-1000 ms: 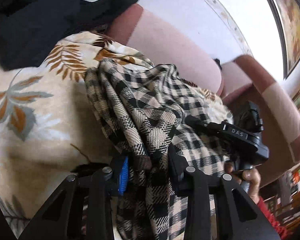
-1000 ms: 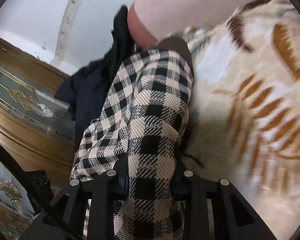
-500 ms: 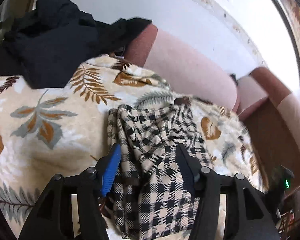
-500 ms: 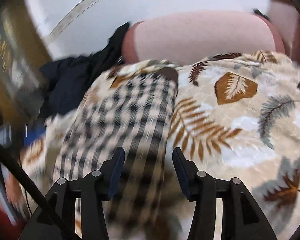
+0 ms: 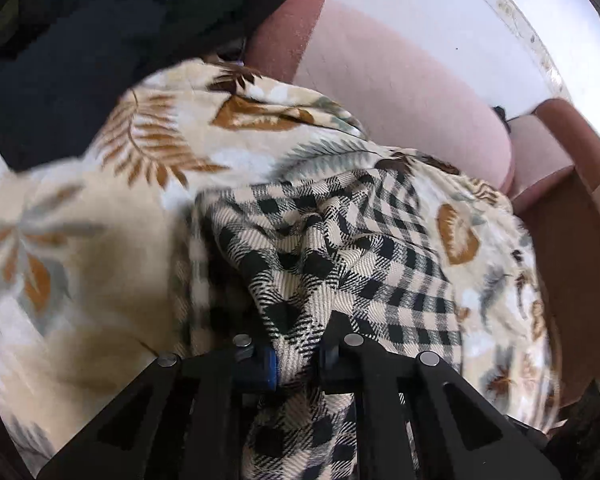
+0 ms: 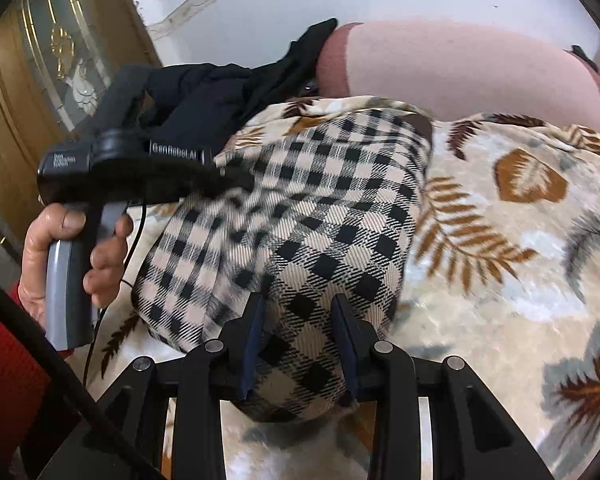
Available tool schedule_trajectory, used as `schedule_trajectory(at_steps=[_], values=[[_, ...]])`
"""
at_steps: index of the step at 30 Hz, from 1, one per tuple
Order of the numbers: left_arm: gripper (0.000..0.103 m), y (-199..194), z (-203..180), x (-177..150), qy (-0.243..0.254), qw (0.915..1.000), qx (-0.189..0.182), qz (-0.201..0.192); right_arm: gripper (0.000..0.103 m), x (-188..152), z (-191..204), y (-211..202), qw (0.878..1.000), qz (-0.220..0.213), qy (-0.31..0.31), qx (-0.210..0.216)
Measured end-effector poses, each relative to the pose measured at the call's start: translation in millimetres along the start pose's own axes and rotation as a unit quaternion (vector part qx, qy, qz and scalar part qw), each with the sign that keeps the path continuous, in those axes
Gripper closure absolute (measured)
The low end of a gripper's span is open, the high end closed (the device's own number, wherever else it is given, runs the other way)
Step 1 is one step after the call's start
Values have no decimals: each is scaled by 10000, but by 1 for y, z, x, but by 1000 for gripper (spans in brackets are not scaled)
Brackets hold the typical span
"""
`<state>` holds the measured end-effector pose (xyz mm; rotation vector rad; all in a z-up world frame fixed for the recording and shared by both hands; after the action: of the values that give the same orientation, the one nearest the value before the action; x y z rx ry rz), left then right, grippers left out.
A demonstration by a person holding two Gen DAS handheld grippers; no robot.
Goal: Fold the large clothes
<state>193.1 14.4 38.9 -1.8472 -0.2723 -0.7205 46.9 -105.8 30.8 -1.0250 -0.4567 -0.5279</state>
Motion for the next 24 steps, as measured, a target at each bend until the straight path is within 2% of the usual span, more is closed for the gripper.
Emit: schedule_trajectory(at_steps=[3,5,8,9,11,12,14,16,18,21,23,24], values=[[90,13,8,-3,87,9997,178,165,65,-4,7,20,9998,192,-99,-2],[85,25,13,-14,110,9994,175,291,65,-11,8,33,9987,343,-305,-202],[80,21,23,-27,-36,9995,-123,305,64,-16,6,42,9962,501,-560,-443],[78,12,26,-31,-194,9988,-357,263,64,-16,5,41,9958,531,-586,-458],[66,-3,28,-36,-394,9974,-559,211,65,-14,1,40,9957,580,-552,-475],[62,-10,28,-39,-440,9970,-607,177,65,-12,-2,38,9957,611,-503,-472],[49,-25,22,-46,-433,9970,-630,114,64,-7,-7,31,9968,618,-346,-380],[42,-37,11,-57,-268,9978,-599,113,59,-3,-13,17,9980,559,-105,-269],[40,-44,-3,-73,-16,9984,-539,145,46,-1,-14,2,9991,410,12,-89],[39,-43,-23,-99,377,9979,-406,334,35,-8,-5,-11,9992,349,-152,122],[39,-37,-32,-114,538,9967,-354,501,34,-22,8,-8,9976,480,-484,133],[44,-32,-36,-122,713,9952,-170,648,35,-27,13,-6,9966,506,-643,68]])
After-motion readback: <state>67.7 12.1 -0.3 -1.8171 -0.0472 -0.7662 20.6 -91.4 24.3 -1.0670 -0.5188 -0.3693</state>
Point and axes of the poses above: each gripper's, at about its wrist camera, not at the fingertips, and y roughly the way its jaws point, z to its left, x to its top, the point moved 8 cm from there along y, roughly the way its jaws point, and after that the axes turned 14 degrees about y, right-handed, at the moved point
